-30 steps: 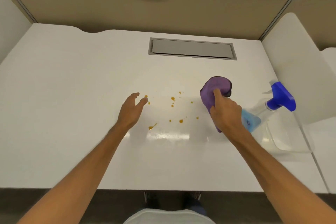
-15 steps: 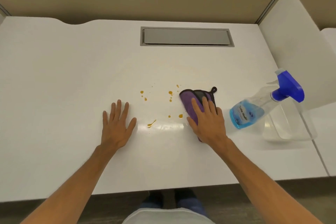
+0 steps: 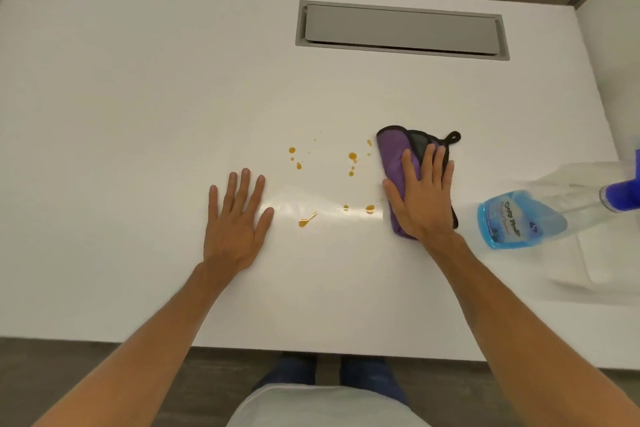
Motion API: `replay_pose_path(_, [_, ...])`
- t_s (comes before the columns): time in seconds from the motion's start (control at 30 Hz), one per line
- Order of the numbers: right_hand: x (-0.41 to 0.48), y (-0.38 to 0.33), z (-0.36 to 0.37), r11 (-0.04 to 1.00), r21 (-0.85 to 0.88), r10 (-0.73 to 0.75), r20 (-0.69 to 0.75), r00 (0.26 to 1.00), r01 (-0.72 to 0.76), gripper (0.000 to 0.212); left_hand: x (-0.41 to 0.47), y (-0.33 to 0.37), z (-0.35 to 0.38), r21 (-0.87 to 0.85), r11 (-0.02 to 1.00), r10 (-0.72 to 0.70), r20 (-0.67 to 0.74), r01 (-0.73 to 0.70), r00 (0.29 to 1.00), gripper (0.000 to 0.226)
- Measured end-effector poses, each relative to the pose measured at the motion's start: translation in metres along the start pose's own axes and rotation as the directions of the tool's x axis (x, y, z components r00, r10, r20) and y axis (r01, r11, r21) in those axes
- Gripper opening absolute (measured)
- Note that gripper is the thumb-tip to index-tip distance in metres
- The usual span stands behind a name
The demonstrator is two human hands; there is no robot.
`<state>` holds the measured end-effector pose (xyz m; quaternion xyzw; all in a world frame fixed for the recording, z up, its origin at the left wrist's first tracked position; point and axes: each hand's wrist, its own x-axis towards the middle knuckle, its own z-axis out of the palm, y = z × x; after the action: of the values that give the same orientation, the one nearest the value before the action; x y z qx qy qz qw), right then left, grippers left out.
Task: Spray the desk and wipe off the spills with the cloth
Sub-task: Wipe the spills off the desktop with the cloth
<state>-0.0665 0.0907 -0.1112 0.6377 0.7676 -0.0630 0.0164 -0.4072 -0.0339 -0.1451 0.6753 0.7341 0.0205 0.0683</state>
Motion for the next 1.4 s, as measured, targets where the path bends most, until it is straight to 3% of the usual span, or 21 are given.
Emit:
replay_pose_path(0.33, [0.08, -0.055, 0.001, 0.987, 0.011, -0.159, -0.007, 0.987, 0.16, 0.068, 0.001, -0.001, 0.005, 0.016, 1.0, 0.006, -0.042, -0.005, 0.999, 0.064])
replay_pose_path(0.57, [0.032, -0.062, 0.012, 0.938, -0.027, -0.346, 0.004, 0.938, 0.346, 0.062, 0.0, -0.001, 0.003, 0.026, 1.0, 0.016, -0.06, -0.014, 0.998, 0.064])
replay_pose_path(0.8, [-0.086, -0.049, 0.023, 0.987, 0.035, -0.156, -0.018, 0.988, 0.156, 0.062, 0.0, 0.001, 0.0, 0.005, 1.0, 0.003, -0.04, -0.003, 0.999, 0.064])
replay_pose_path(0.97, [-0.131, -0.078, 0.036, 0.978, 0.037, -0.208, 0.011, 0.978, 0.207, 0.065, 0.001, 0.0, -0.002, 0.0, 1.0, 0.002, -0.017, -0.002, 1.0, 0.065])
replay_pose_path(1.1, [-0.105, -0.108, 0.037, 0.94, 0.042, -0.339, 0.016, 0.941, 0.338, 0.064, 0.001, -0.001, -0.004, -0.009, 1.0, -0.004, -0.008, 0.004, 1.0, 0.066])
replay_pose_path(1.4, [0.019, -0.149, 0.025, 0.935, 0.025, -0.355, -0.012, 0.935, 0.355, 0.063, -0.005, -0.009, -0.002, -0.012, 0.999, -0.039, -0.021, 0.038, 0.999, 0.067])
